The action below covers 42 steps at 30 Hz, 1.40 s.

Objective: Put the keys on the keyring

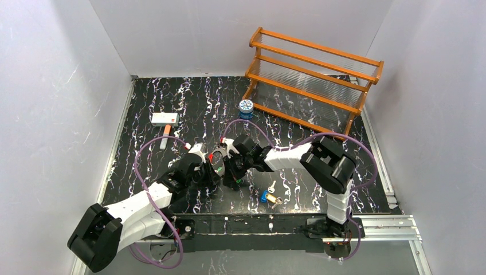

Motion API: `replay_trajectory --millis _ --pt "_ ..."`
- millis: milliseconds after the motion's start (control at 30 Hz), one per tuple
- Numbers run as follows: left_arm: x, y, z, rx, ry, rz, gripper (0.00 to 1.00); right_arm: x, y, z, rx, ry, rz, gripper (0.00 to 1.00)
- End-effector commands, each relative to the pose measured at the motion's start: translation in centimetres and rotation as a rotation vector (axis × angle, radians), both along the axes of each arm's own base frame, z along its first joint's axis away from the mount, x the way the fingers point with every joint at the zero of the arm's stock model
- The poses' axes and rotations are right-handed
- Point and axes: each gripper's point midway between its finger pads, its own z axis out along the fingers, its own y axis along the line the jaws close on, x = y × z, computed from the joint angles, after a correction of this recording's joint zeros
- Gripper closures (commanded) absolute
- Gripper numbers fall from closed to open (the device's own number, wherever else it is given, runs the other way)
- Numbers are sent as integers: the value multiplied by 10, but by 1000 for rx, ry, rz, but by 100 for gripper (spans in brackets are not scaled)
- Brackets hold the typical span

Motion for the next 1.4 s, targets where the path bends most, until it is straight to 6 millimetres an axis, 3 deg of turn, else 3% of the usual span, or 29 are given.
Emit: replay_trajectory --millis 0,467,733,1100,1367 --pt "0 1 -2 6 -5 1 82 7 3 -7 -23 5 -21 90" --pt "10 -22 12 -131 -42 -11 85 17 -9 -2 -69 -67 -62 93" --pt "13 -5 24 -40 -90 12 85 22 -14 11 -63 -127 -75 92" --pt "6 29 11 122 -59 74 85 23 0 24 -14 -120 -44 92" --pt "8 27 5 129 -45 71 86 22 6 34 22 -117 -26 92"
